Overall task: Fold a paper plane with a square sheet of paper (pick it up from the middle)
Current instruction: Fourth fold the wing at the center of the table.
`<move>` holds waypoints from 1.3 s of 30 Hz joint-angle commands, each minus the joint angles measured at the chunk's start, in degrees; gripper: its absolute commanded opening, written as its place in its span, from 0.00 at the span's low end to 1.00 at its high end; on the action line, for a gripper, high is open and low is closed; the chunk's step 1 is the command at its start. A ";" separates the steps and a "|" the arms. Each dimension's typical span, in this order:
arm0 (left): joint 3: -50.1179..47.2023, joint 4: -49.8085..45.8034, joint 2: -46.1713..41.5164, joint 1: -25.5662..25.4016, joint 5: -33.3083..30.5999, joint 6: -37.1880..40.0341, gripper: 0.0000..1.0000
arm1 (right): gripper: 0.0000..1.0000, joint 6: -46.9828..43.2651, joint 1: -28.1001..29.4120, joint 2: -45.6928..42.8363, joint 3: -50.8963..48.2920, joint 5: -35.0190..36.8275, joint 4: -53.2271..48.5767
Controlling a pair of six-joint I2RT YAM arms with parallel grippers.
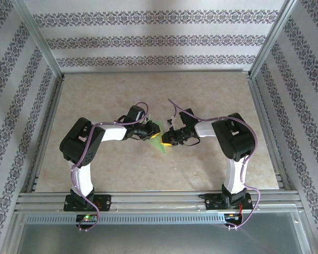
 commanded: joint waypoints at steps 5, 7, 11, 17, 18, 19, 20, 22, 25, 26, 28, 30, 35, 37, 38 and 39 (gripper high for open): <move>1.32 1.94 1.02 -0.19 0.86 -0.61 0.20 | 0.09 -0.64 -0.56 2.22 0.03 2.02 -3.29; 1.34 1.94 1.08 -0.23 0.66 -0.66 0.20 | 0.08 -0.65 -0.64 2.30 0.03 2.06 -3.37; 1.07 2.27 0.73 -0.18 0.51 -0.90 0.20 | 0.06 -0.60 -0.82 2.70 0.11 1.80 -3.58; 0.24 2.56 -1.43 -0.19 0.24 0.06 0.20 | 0.06 -0.52 -0.91 3.26 0.55 1.80 -4.31; 0.04 2.43 -1.72 -0.20 0.29 0.36 0.20 | 0.06 -0.52 -1.00 3.32 0.55 1.88 -4.42; -0.05 2.38 -1.89 -0.23 0.25 0.56 0.20 | 0.06 -0.40 -1.00 3.48 0.51 1.84 -4.47; -0.26 2.34 -1.91 -0.22 0.29 0.74 0.20 | 0.05 -0.43 -1.09 3.60 0.49 2.01 -4.58; -0.35 2.25 -1.68 -0.18 0.29 0.92 0.20 | 0.05 -0.27 -1.18 3.67 0.50 2.15 -4.48; -0.27 2.39 -0.92 -0.23 0.34 0.73 0.20 | 0.05 -0.18 -1.27 3.67 0.42 2.33 -4.60; -0.30 2.47 -0.68 -0.23 0.41 0.67 0.20 | 0.05 -0.11 -1.31 3.63 0.47 2.32 -4.57; -0.15 2.73 -0.28 -0.19 0.51 0.42 0.20 | 0.06 -0.04 -1.35 3.70 0.46 2.30 -4.64; 0.11 2.57 0.20 -0.18 0.51 0.40 0.20 | 0.07 -0.07 -1.35 3.66 0.40 2.29 -4.70; 0.80 2.31 1.24 -0.18 0.62 0.31 0.20 | 0.10 -0.03 -1.35 3.54 0.51 2.50 -5.07; 0.99 2.23 1.40 -0.23 0.60 0.31 0.19 | 0.10 -0.02 -1.35 3.54 0.51 2.68 -5.16; 1.01 2.21 1.54 -0.18 0.60 0.31 0.19 | 0.10 0.05 -1.35 3.50 0.51 2.69 -5.18; 1.11 2.13 1.61 -0.18 0.60 0.31 0.19 | 0.09 -0.01 -1.35 3.48 0.48 2.73 -5.27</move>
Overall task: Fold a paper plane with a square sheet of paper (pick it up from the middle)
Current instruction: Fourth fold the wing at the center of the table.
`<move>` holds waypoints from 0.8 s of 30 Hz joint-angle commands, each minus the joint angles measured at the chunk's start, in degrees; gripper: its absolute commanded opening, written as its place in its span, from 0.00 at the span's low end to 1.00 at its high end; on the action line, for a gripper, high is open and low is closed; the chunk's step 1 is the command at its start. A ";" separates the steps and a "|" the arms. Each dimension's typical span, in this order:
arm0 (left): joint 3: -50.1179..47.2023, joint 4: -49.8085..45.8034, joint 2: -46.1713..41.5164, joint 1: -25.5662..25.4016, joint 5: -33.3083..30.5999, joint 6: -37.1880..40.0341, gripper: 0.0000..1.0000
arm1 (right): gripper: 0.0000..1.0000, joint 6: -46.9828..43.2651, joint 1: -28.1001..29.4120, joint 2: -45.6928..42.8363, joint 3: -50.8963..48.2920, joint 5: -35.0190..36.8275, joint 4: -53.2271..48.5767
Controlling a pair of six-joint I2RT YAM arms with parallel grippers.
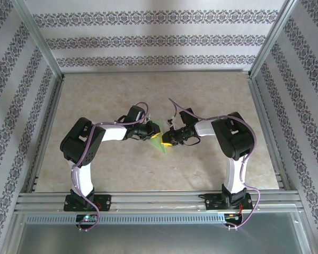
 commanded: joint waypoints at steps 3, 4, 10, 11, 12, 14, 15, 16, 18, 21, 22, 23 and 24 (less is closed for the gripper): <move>1.28 1.58 1.40 -0.18 0.42 0.37 0.19 | 0.07 -0.29 -0.61 2.36 -0.41 4.23 -4.01; 1.36 1.38 1.54 -0.18 0.38 0.37 0.19 | 0.07 -0.30 -0.61 2.30 -0.36 4.30 -4.12; 1.52 0.84 2.02 -0.18 0.20 0.30 0.19 | 0.07 -0.29 -0.61 2.41 -0.41 4.41 -4.14; 1.52 0.74 2.09 -0.18 0.12 0.29 0.19 | 0.07 -0.25 -0.61 2.32 -0.51 4.49 -4.18; 1.52 0.50 2.16 -0.18 0.03 0.37 0.19 | 0.08 -0.23 -0.61 2.24 -0.46 4.54 -4.20; 1.53 0.17 2.32 -0.19 -0.06 0.37 0.19 | 0.09 -0.25 -0.61 2.19 -0.49 4.58 -4.21; 1.52 0.06 2.35 -0.18 -0.21 0.37 0.19 | 0.09 -0.15 -0.61 2.06 -0.54 4.57 -4.32; 1.57 -0.10 2.39 -0.18 -0.30 0.37 0.19 | 0.09 -0.16 -0.61 2.02 -0.45 4.57 -4.35; 1.54 -0.40 2.51 -0.18 -0.55 0.46 0.19 | 0.10 0.04 -0.61 1.93 -0.49 4.48 -4.45; 1.65 -0.60 2.52 -0.20 -0.59 0.57 0.19 | 0.10 0.20 -0.58 1.48 -0.50 4.28 -4.54; 1.65 -0.73 2.61 -0.18 -0.68 0.64 0.19 | 0.11 0.27 -0.56 1.34 -0.45 4.13 -4.56; 1.60 -0.91 2.69 -0.21 -0.81 0.64 0.18 | 0.11 0.43 -0.58 1.01 -0.54 4.06 -4.55; 1.69 -1.06 2.78 -0.18 -0.92 0.64 0.18 | 0.12 0.58 -0.60 0.73 -0.56 3.89 -4.64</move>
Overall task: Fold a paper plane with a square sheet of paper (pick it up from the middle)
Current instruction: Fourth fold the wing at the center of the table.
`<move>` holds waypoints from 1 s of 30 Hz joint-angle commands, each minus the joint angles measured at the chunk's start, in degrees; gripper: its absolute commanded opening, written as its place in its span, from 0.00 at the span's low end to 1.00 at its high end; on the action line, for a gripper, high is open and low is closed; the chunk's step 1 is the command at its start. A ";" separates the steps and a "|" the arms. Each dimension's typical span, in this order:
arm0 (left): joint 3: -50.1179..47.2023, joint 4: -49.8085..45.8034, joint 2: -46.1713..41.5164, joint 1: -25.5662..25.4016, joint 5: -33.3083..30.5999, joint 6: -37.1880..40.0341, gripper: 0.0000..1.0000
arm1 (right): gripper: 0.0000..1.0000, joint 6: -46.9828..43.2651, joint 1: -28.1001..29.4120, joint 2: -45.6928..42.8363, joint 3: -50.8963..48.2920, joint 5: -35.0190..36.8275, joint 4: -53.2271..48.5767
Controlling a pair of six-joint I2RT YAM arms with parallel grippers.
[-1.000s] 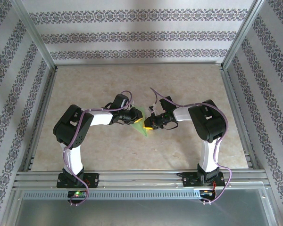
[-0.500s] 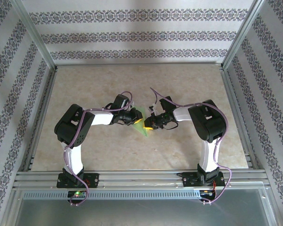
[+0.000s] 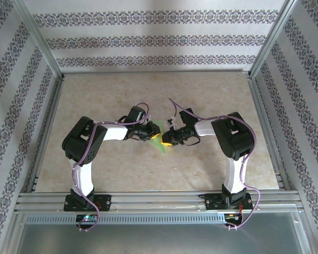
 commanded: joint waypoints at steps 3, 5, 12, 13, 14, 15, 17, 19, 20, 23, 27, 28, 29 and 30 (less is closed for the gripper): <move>1.16 -1.38 1.61 -0.18 -1.23 0.58 0.18 | 0.13 1.02 -0.52 -0.26 -0.76 2.82 -4.28; 1.24 -1.72 1.74 -0.18 -1.41 0.57 0.18 | 0.14 1.40 -0.52 -1.08 -0.83 2.31 -4.44; 1.38 -2.74 2.14 -0.23 -2.29 0.40 0.18 | 0.15 2.04 -0.35 -3.74 -1.40 1.51 -5.41; 1.35 -2.84 2.22 -0.18 -2.18 0.40 0.18 | 0.15 1.93 -0.30 -4.02 -1.48 1.50 -5.66; 1.32 -2.89 2.22 -0.14 -2.22 0.40 0.18 | 0.15 1.91 -0.22 -4.24 -1.58 1.51 -5.76; 1.45 -2.89 2.23 -0.18 -2.21 0.40 0.18 | 0.16 1.76 -0.11 -4.38 -1.59 1.40 -5.98; 1.55 -2.97 2.20 -0.23 -2.21 0.40 0.18 | 0.16 1.46 0.17 -4.60 -1.52 1.34 -6.41; 1.56 -3.15 2.14 -0.19 -2.30 0.40 0.18 | 0.16 1.08 0.52 -4.57 -1.51 1.75 -6.93; 1.61 -3.32 2.16 -0.18 -2.31 0.40 0.18 | 0.16 0.97 0.61 -4.47 -1.53 1.89 -7.12; 1.62 -3.42 2.14 -0.19 -2.30 0.40 0.18 | 0.16 0.68 0.88 -4.17 -1.60 2.88 -7.70; 1.82 -3.37 1.80 -0.18 -1.87 0.31 0.18 | 0.13 0.17 0.97 -3.31 -1.77 4.48 -8.44; 1.98 -3.41 1.65 -0.19 -1.80 0.26 0.18 | 0.12 -0.11 0.97 -2.95 -1.77 4.79 -8.63; 2.07 -3.28 1.49 -0.18 -1.54 0.18 0.18 | 0.11 -0.18 0.97 -2.51 -1.83 4.99 -8.71; 2.22 -2.95 1.20 -0.18 -1.15 0.05 0.18 | 0.11 -0.35 0.97 -2.13 -1.77 5.26 -8.84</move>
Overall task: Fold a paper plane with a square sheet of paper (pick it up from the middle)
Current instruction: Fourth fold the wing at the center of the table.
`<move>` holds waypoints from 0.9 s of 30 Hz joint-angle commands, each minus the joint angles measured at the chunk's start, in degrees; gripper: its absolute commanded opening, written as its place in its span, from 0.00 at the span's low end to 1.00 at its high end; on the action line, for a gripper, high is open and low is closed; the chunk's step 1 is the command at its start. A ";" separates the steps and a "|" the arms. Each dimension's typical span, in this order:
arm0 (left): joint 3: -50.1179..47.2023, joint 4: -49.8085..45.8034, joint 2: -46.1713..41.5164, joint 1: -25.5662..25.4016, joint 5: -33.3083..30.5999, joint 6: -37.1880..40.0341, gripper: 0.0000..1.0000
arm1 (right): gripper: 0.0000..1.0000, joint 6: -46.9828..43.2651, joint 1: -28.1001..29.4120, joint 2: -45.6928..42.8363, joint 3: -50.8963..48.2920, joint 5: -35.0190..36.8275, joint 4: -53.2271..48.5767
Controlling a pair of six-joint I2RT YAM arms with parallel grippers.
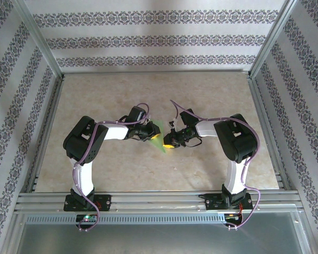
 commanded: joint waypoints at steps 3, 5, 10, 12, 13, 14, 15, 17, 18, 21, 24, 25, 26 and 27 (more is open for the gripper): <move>1.27 -0.08 -1.28 -0.19 0.77 -0.39 0.19 | 0.10 -1.33 0.80 1.71 -0.72 3.23 -3.21; 1.10 0.70 -2.68 -0.19 1.18 -0.32 0.20 | 0.10 -1.31 0.80 2.10 -0.63 3.60 -3.40; 0.12 0.60 -4.47 -0.18 1.07 0.44 0.20 | 0.10 -0.92 0.71 2.77 -0.46 4.19 -3.55; 0.25 -0.70 -3.76 -0.18 0.44 0.79 0.20 | 0.10 -0.94 0.71 2.98 -0.37 4.31 -3.80; 0.41 -0.95 -3.06 -0.18 0.31 0.84 0.20 | 0.10 -0.96 0.71 2.98 -0.28 4.31 -3.92; 0.53 -0.96 -2.61 -0.23 0.31 0.62 0.20 | 0.10 -0.94 0.71 2.99 -0.29 4.31 -3.96; 0.55 -0.94 -2.03 -0.19 0.15 0.40 0.19 | 0.10 -0.92 0.71 2.90 -0.28 4.31 -4.02; 0.83 -1.08 -1.14 -0.18 -0.03 0.24 0.19 | 0.10 -0.92 0.71 2.67 -0.28 4.26 -4.13; 0.90 -1.22 -0.94 -0.18 -0.28 0.26 0.19 | 0.10 -0.97 0.71 2.57 -0.20 4.40 -4.23; 1.33 -1.71 -0.30 -0.19 -0.57 0.69 0.19 | 0.11 -0.99 0.71 2.55 -0.19 4.27 -4.45; 1.56 -2.16 0.44 -0.18 -0.74 0.92 0.19 | 0.12 -0.97 0.71 2.64 -0.18 4.40 -4.59; 1.60 -2.14 0.64 -0.18 -0.90 0.88 0.19 | 0.12 -1.01 0.71 2.55 -0.19 4.40 -4.70; 1.60 -2.24 0.82 -0.19 -1.01 0.76 0.19 | 0.13 -1.13 0.71 2.40 -0.28 4.32 -4.68; 1.61 -2.29 0.97 -0.18 -1.17 0.75 0.19 | 0.14 -1.14 0.71 2.25 -0.28 4.40 -4.77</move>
